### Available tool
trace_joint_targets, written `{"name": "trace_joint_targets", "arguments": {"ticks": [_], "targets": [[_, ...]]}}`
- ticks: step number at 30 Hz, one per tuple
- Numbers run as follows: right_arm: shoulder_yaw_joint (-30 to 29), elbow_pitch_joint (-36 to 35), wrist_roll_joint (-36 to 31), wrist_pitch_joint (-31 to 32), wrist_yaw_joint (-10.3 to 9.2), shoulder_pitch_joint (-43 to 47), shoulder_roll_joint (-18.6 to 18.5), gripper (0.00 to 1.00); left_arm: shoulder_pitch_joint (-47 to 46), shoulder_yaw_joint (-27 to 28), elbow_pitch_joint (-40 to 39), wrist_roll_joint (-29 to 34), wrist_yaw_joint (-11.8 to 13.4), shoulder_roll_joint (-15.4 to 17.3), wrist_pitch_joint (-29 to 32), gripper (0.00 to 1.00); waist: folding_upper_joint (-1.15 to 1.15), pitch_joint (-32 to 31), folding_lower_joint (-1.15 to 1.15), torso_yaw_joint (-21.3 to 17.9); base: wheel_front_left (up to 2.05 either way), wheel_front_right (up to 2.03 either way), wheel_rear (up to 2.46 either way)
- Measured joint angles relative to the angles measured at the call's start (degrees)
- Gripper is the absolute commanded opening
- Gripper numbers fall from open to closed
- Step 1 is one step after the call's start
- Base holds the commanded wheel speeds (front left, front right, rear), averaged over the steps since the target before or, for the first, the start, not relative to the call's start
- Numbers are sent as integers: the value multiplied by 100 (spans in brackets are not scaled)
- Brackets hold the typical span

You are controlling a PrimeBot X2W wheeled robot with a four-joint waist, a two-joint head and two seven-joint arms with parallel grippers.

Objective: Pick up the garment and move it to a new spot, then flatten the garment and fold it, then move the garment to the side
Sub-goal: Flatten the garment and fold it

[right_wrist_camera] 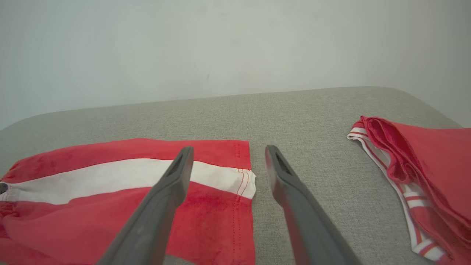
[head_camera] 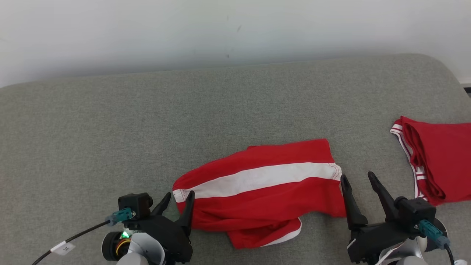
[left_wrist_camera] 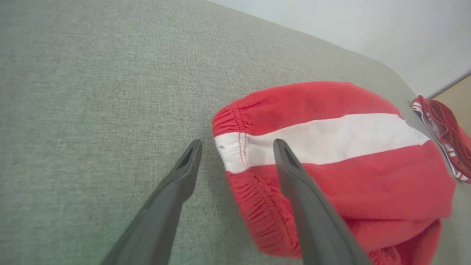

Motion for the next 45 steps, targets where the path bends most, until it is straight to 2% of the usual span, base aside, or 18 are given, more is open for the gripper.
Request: {"name": "trace_joint_targets", "arguments": {"ticks": [7, 8, 9, 12, 18, 27, 30, 37, 45], "targets": [[19, 114, 5, -86, 0, -13, 13, 100, -63, 15, 114, -67, 14, 23, 1, 100, 0, 72, 0, -89, 0, 0, 0], [21, 124, 5, -97, 0, -25, 14, 100, -64, 14, 115, -83, 14, 30, -3, 70, 0, 77, 0, -95, 0, 0, 0], [26, 130, 5, -102, 0, -42, 13, 100, -69, 13, 114, -100, 13, 36, -14, 48, 0, 82, 0, -99, 0, 0, 0], [42, 138, 5, -122, 0, -112, 13, 100, -82, -21, 116, -101, 3, 55, -56, 1, 0, 87, 0, -95, 0, 0, 0], [56, 236, 18, 41, 0, -197, -56, 100, -82, -101, 130, -101, -13, 89, -138, 0, 0, 90, -1, -41, 0, 0, 0], [-97, 909, 445, 1435, 0, -837, -131, 100, -82, -187, 75, -63, -10, 144, -236, 0, 0, 239, -1, 10, 0, 0, 0], [-136, 1109, 586, 1675, 0, -1034, -112, 100, -82, -219, 57, -53, 0, 153, -245, 0, 0, 302, -1, 22, 0, 0, 0], [-20, 1452, 909, 1871, 0, -1285, -25, 100, -122, -300, 30, -46, 7, 152, -261, 0, 0, 405, -1, 62, 0, 0, 0], [282, 1595, 1170, 1786, 0, -1492, -53, 100, -218, -318, -29, -47, 32, 190, -264, 0, 0, 534, -1, 63, 0, 0, 0]]}}
